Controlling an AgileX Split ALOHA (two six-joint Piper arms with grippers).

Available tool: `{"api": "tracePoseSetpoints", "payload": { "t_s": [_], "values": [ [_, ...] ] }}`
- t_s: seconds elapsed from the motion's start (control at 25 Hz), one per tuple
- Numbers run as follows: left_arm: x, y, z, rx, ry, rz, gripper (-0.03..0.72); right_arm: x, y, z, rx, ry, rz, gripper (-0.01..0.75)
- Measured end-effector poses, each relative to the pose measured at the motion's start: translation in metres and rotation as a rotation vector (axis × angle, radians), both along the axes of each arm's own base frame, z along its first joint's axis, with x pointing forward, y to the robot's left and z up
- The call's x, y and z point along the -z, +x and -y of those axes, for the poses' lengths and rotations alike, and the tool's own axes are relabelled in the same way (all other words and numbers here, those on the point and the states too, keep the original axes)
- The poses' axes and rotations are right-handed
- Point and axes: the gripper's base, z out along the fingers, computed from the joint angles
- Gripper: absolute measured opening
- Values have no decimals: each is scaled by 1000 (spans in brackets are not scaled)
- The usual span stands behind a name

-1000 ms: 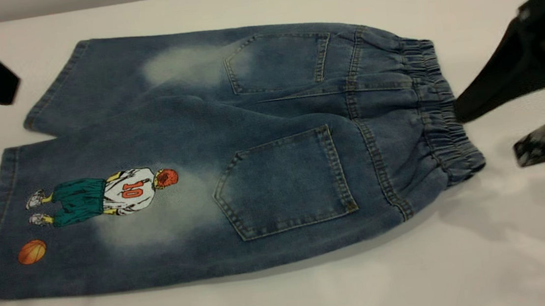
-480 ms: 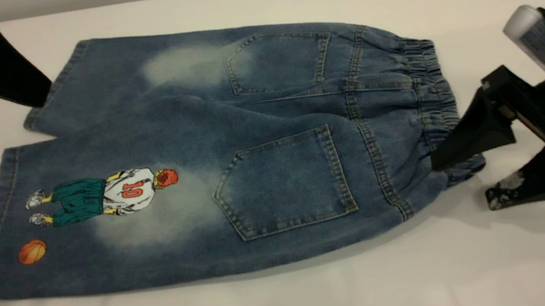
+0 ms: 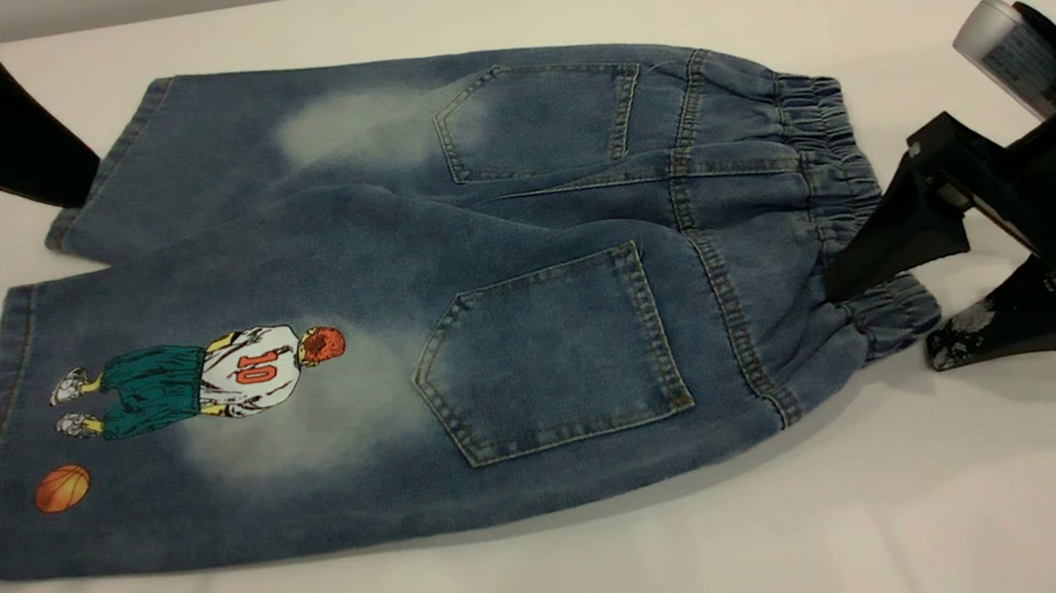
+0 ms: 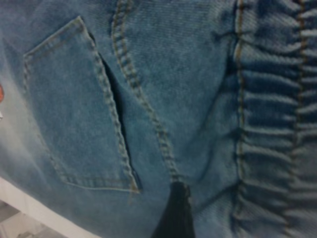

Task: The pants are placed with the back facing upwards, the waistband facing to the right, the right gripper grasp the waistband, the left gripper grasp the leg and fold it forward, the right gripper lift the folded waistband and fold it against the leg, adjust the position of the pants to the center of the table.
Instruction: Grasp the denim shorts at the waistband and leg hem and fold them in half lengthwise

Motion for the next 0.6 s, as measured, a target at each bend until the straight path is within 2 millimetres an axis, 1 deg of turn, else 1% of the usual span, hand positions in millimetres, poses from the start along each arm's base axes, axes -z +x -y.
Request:
{"api": "tracePoseSetpoints", "payload": {
  "t_s": [0.12,0.24,0.4,0.52,0.6],
  "values": [
    [0,0,0,0,0,0,580,3,4,-2,-6,33,-1,587],
    [0,0,0,0,0,0,580,6,4,-5,-9,76,-16,586],
    [0,0,0,0,0,0,580,6,5,-5,-9,79,-1,582],
    [0,0,0,0,0,0,580,7,7,-4,11,67,7,540],
    [0,0,0,0,0,0,580,8,7,-3,19,59,6,477]
  ]
}}
